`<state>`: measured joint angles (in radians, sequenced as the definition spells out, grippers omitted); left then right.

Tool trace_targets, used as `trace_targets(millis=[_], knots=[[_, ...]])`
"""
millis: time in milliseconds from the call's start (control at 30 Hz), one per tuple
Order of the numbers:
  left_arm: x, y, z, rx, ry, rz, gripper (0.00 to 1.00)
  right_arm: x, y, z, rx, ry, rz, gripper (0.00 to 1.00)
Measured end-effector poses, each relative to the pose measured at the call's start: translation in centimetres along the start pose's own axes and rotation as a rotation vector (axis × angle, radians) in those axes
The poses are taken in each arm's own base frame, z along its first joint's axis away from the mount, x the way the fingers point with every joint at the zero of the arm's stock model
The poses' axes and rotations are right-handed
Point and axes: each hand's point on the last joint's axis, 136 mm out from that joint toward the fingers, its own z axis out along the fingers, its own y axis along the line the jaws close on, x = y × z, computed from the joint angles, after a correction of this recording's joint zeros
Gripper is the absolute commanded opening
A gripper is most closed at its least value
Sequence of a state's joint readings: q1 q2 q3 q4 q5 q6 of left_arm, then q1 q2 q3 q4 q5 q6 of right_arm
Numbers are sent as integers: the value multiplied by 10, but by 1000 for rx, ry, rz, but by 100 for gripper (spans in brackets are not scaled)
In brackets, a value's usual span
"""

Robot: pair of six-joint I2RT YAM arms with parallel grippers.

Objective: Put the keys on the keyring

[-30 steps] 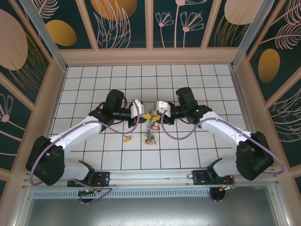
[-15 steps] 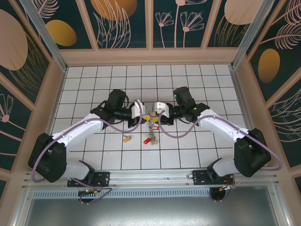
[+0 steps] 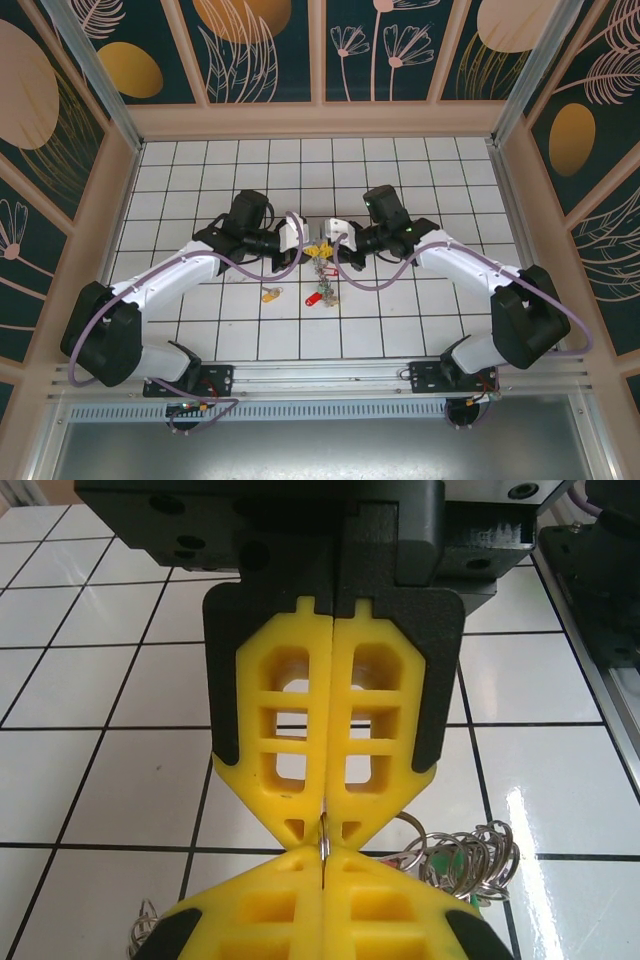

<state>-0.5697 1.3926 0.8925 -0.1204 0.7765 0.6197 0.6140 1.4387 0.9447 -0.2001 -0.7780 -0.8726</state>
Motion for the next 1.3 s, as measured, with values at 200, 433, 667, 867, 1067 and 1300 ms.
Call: trace_targets(millis=[200, 433, 667, 867, 1067, 1300], knots=[[-10, -1, -5, -20, -44, 23, 30, 0, -2, -12, 31, -60, 33, 0], [-14, -4, -6, -5, -63, 27, 29, -14, -1, -24, 53, -130, 25, 0], [-18, 0, -5, -11, -84, 25, 27, -16, 1, -24, 50, -153, 32, 0], [-21, 0, -3, -2, -101, 21, 23, -19, 0, -25, 51, -165, 29, 0], [-20, -1, -1, 13, -106, 8, 16, -17, 1, -24, 53, -170, 36, 0], [-20, -1, 0, 24, -113, -11, 0, -17, 0, -23, 60, -179, 41, 0]])
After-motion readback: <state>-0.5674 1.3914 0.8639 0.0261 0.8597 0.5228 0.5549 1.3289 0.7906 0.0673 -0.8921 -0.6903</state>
